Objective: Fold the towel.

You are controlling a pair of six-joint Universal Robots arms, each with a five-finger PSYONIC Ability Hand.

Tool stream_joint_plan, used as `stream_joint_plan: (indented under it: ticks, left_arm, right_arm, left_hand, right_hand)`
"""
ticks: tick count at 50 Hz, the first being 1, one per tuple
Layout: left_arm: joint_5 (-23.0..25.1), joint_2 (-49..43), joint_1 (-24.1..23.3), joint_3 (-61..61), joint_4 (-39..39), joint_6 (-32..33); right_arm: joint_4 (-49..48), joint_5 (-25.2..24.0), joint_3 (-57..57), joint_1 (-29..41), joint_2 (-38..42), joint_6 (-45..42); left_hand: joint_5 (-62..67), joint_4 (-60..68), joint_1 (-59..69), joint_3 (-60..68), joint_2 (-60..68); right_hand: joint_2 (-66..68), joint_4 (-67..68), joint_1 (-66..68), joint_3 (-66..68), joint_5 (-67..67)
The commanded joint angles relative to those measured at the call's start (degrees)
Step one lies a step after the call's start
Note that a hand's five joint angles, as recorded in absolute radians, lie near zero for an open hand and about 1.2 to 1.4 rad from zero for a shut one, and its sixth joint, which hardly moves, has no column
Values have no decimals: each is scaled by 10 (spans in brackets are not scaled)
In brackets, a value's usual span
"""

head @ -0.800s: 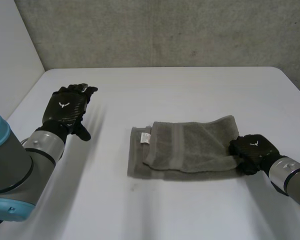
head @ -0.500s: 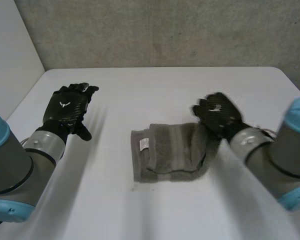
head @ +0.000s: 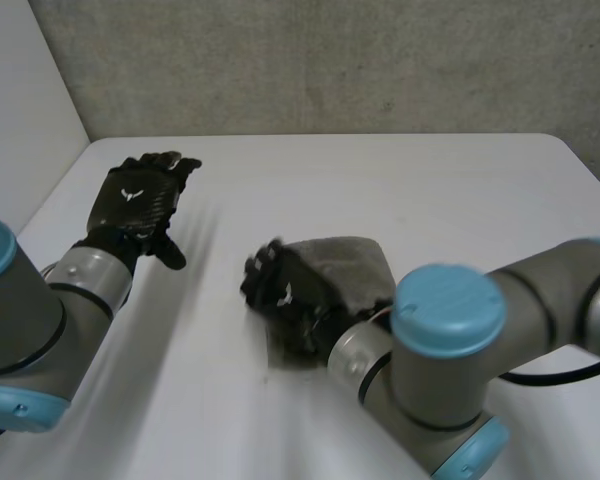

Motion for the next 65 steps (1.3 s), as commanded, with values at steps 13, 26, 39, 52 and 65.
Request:
stream_joint_plan:
  ticks: [13, 26, 39, 52, 65]
  left_arm:
    - [-31, -110, -151, 305, -224, -113]
    - [-117, -321, -231, 488, -324, -144]
    - [-171, -355, -206, 428, -326, -137]
    - [-168, -316, -194, 355, -324, -136]
    - [-166, -246, -192, 386, -325, -136]
  right_arm:
    - [177, -38, 19, -185, -155, 448]
    - [179, -66, 17, -248, -141, 463]
    - [180, -71, -77, -213, 15, 456]
    - [184, -68, -150, -195, 90, 426]
    - [185, -46, -157, -205, -32, 385]
  left_hand:
    - [20, 37, 35, 37, 38]
    - [18, 35, 33, 36, 36]
    - [9, 27, 25, 27, 27]
    - [6, 23, 21, 24, 24]
    - [3, 20, 18, 20, 21]
  right_hand:
    - [-33, -32, -20, -24, -41]
    - [-33, -32, -20, -24, -41]
    - [-33, -32, -20, -24, -41]
    - [-33, -32, -20, -24, -41]
    - [-33, -32, -20, -24, -41]
